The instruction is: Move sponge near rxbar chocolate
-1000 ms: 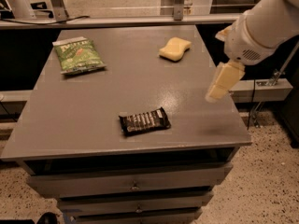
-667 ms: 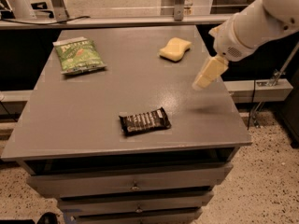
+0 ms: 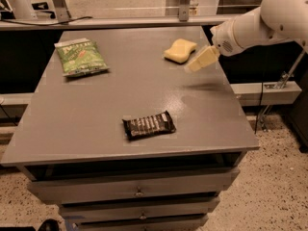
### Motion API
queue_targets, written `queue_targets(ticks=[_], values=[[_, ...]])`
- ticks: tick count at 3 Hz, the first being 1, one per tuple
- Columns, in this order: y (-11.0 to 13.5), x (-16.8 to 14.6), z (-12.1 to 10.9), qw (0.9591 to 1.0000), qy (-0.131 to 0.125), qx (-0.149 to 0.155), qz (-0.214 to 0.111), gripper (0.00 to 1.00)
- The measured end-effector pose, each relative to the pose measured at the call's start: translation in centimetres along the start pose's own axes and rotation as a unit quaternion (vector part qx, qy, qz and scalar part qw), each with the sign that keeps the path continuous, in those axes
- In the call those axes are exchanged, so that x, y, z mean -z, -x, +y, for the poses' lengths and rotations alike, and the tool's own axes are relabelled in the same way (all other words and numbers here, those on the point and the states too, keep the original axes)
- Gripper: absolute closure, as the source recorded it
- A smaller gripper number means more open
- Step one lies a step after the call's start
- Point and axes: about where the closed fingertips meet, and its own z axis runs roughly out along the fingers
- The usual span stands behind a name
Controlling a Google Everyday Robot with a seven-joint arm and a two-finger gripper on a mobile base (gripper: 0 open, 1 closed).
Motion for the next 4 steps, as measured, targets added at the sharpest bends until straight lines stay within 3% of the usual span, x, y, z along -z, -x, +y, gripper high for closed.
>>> queue_targets(ticks=[1, 2, 3, 4], values=[[0.7, -2.9, -2.7, 0.9961, 0.004, -0.064, -0.061, 0.00], [1.3, -5.6, -4.0, 0.9911, 0.008, -0.097, -0.091, 0.00], [1.0, -7.8, -4.6, 0.9911, 0.008, -0.101, -0.086, 0.00], [0.3, -9.2, -5.0, 0.9915, 0.007, -0.105, -0.077, 0.17]])
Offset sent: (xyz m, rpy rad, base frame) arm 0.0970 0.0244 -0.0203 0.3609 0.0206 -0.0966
